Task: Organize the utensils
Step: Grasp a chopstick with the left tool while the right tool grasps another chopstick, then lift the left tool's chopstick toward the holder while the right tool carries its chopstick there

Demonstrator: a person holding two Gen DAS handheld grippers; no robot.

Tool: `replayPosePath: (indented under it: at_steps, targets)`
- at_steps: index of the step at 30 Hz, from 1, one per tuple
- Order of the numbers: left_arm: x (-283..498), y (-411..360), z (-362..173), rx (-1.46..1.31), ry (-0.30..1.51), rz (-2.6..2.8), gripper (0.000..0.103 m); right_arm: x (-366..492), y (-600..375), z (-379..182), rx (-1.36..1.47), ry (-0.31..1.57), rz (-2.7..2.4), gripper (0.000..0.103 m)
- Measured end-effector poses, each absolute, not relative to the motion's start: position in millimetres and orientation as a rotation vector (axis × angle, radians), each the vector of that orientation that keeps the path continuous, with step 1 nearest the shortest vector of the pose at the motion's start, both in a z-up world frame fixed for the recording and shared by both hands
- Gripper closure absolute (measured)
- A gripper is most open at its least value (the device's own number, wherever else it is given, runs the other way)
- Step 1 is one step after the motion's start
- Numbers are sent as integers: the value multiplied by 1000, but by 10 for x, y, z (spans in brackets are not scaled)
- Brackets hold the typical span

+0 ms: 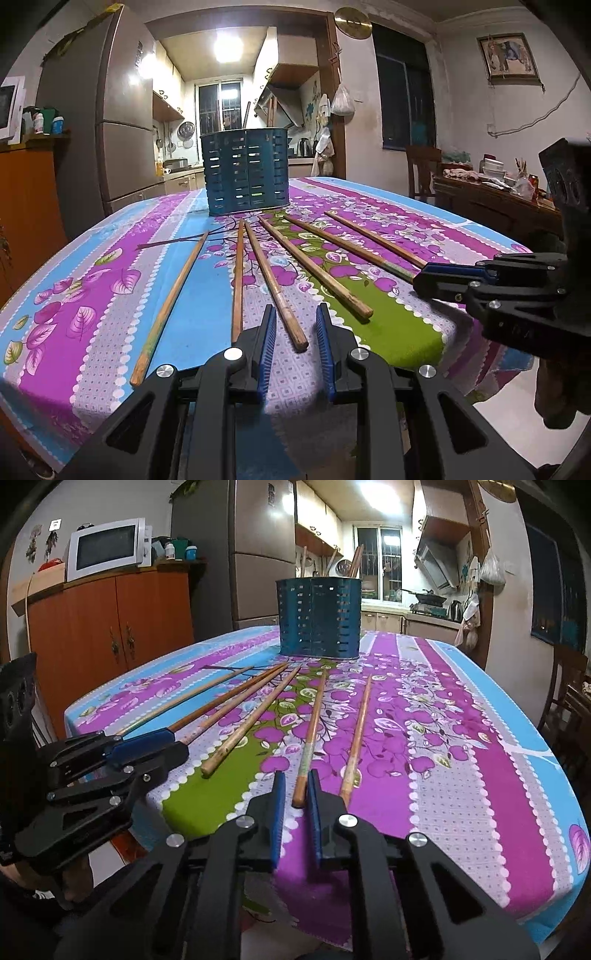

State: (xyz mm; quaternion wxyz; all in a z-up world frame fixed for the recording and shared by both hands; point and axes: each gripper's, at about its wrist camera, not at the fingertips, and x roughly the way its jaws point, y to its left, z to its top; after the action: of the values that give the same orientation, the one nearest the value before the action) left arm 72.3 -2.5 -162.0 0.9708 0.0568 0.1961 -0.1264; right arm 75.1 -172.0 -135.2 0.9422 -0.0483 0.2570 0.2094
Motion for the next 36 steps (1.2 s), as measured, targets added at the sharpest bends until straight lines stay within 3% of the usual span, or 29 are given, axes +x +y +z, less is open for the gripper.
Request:
replayPosePath:
  at_steps: [13,14,16,24,36]
  targets:
    - [635,-75,-1722,127,306,-217,79,720,-1682,-1413,-105,468,383,93]
    - [634,-72,-1726,124,303,-219,80,723,-1682,-1410,-101,468,382,93]
    - [618,-76,-1729,123,301,-218,91,713,-1697,-1420,-83,458,379,97]
    - [574,-54,-1698,117,306,-203,95,671,-1733,-1391,-50,421,359,98]
    - [321,57,-973,73,152,-218,95,431,-1823,-722,-107,290,357,98]
